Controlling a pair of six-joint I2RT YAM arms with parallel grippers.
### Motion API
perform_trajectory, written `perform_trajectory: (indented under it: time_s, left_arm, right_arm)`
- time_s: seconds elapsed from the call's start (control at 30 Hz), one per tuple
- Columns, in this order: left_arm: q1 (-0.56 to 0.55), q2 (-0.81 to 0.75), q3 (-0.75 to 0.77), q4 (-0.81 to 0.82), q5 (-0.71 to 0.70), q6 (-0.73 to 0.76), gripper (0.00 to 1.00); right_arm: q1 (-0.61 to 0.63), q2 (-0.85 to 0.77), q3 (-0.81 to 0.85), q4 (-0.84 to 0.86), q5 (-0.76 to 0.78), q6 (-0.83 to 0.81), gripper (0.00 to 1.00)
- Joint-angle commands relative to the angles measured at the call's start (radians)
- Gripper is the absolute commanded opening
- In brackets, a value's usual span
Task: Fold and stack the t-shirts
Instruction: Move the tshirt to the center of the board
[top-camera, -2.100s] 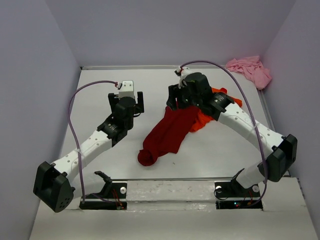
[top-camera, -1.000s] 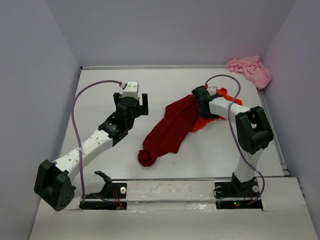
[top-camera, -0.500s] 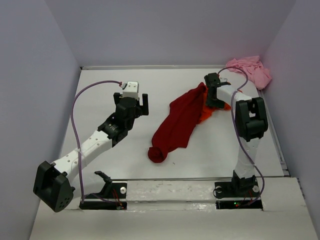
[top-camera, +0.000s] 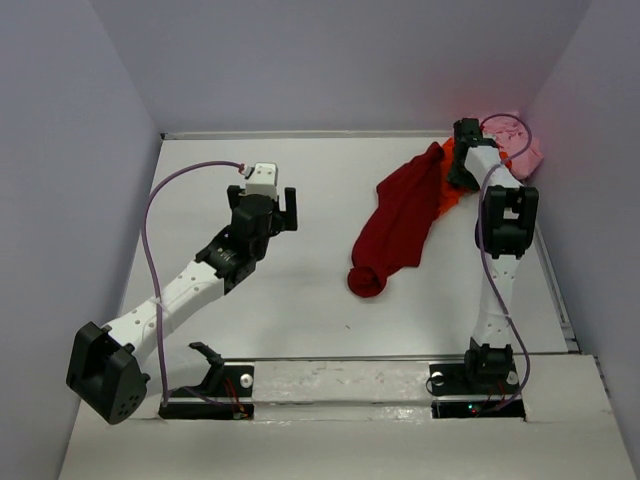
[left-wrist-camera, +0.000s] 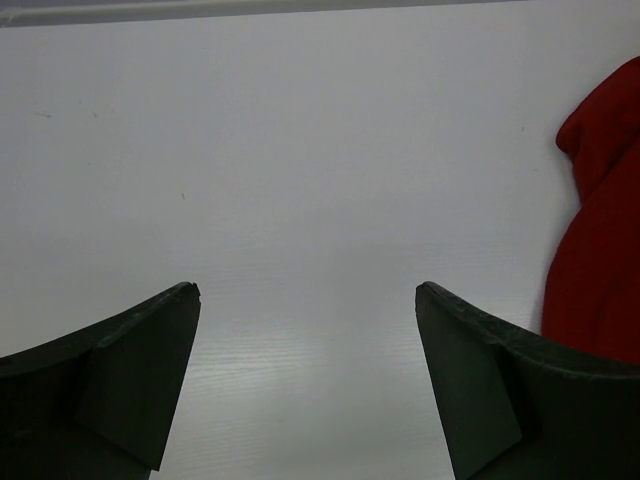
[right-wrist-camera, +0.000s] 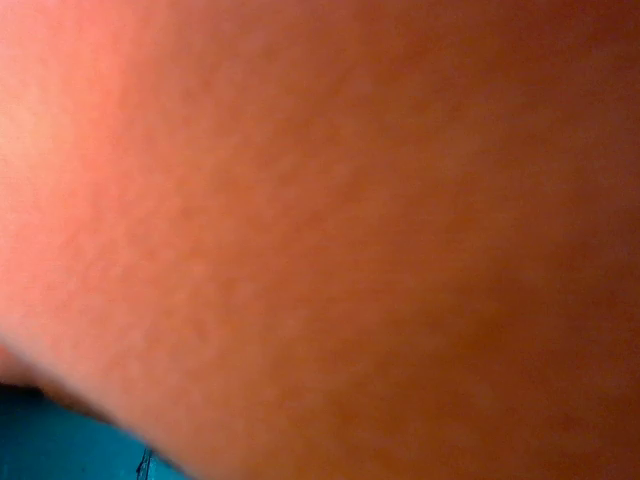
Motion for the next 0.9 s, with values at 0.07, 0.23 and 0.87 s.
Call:
perform_trajectory:
  time_s: [0.07, 0.23, 0.87]
  left_arm:
    - [-0.017, -0.025, 0.023, 0.033, -0.014, 0.011, 0.99]
    - [-0.022, -0.027, 0.021, 0.035, -0.014, 0.016, 0.99]
    - [-0.023, -0.038, 0.021, 0.038, -0.019, 0.014, 0.99]
  right_arm:
    - [-0.042, 0.164, 0.367, -0.056, -0.038, -0.060, 0.60]
    - [-0.042, 0.193, 0.444, -0.033, -0.147, -0.134, 0.61]
    - [0.082, -0.252, 0.054, 0.073, -0.354, -0.102, 0.63]
